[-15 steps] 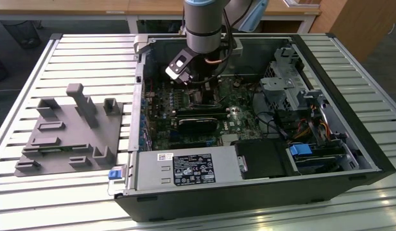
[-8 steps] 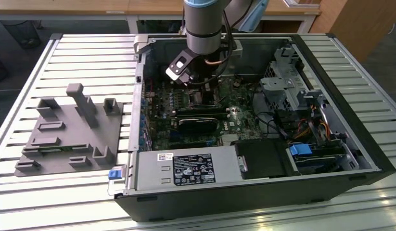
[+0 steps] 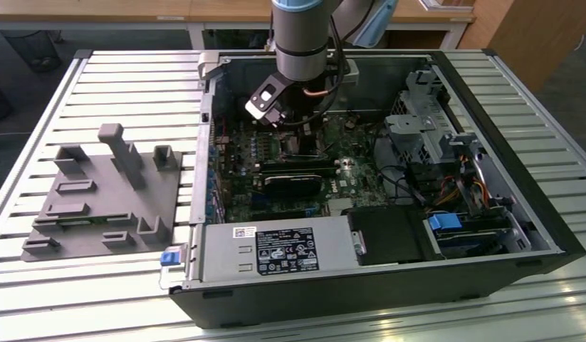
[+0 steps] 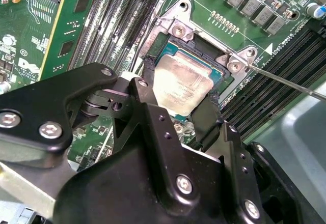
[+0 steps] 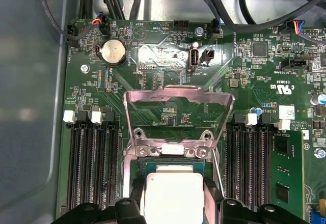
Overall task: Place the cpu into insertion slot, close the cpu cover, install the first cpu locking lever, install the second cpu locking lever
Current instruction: 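Place the cpu into insertion slot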
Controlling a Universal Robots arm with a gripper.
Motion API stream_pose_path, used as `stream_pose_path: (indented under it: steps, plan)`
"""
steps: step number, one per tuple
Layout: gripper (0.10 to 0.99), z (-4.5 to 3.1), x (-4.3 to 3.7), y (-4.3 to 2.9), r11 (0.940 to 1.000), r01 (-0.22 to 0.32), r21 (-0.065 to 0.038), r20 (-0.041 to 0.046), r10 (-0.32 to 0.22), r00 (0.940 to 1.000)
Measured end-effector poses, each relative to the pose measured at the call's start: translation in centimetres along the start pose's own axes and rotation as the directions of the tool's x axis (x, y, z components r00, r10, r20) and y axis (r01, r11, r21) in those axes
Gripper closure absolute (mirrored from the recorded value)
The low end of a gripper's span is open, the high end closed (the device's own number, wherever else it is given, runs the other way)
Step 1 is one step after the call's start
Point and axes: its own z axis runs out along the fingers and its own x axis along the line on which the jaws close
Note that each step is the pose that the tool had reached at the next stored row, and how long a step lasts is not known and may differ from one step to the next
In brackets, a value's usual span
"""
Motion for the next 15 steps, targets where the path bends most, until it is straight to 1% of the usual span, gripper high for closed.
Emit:
stream_pose_path:
  steps: [3,4,7,14,15]
  plan:
    - [0.537,0.02,0.00,0.00,1.0000,0.000,0.000,-0.0001,0.000,1.0000]
    - [0.475,0.02,0.00,0.00,1.0000,0.000,0.000,-0.0001,0.000,1.0000]
    - [0.475,0.03,0.08,0.00,1.0000,0.000,0.000,-0.0006,0.000,1.0000]
    - [0.475,0.08,0.13,-0.01,1.0000,-0.004,0.000,-0.0147,0.004,0.9999]
    - [0.475,0.09,0.13,-0.01,1.0000,-0.005,0.000,-0.0154,0.005,0.9999]
